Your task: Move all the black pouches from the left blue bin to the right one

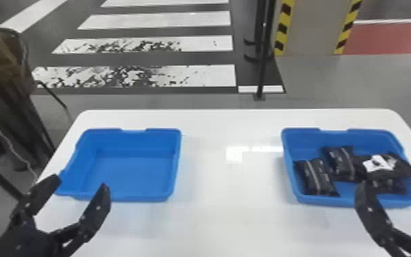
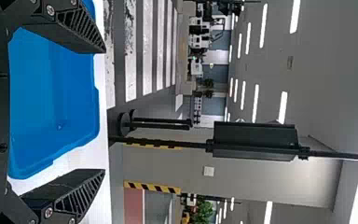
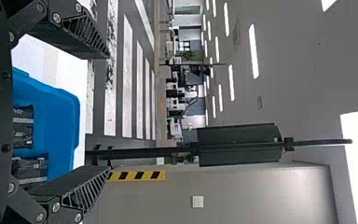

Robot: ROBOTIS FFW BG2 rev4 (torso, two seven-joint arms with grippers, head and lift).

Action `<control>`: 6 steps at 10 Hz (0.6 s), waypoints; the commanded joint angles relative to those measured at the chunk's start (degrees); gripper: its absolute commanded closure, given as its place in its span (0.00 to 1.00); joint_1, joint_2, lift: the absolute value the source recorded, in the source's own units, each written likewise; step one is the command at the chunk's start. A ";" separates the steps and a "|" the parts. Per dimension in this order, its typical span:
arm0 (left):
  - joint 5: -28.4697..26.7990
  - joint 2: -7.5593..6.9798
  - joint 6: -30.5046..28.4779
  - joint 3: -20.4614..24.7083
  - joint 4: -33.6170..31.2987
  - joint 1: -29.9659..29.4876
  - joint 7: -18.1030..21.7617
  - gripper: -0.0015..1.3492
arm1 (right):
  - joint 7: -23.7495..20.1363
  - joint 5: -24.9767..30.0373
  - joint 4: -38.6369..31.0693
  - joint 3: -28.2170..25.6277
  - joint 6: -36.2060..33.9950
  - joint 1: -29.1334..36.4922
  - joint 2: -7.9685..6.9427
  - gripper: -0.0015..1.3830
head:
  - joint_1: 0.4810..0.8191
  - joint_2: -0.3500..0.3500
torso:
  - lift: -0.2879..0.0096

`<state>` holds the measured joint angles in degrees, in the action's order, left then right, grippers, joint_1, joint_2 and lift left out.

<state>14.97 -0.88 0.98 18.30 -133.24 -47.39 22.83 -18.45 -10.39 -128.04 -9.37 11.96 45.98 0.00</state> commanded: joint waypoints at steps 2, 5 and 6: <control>0.00 0.00 -0.13 -0.02 0.00 0.00 0.02 0.10 | 0.00 -0.12 0.00 0.00 0.00 0.00 -0.05 0.14 | 0.63 0.61 | 0.50; 0.00 0.00 -0.27 -0.02 0.00 0.14 0.02 0.10 | 0.00 -0.12 0.14 0.11 0.14 -0.14 -0.05 0.14 | 0.63 0.61 | 0.50; 0.00 0.00 -0.27 -0.02 0.00 0.00 0.02 0.10 | 0.00 -0.24 0.14 0.00 0.14 -0.14 -0.05 0.14 | 0.63 0.61 | 0.50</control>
<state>14.97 -0.88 0.69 18.28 -133.24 -47.31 22.85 -18.45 -10.55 -127.93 -9.37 12.10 45.84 0.00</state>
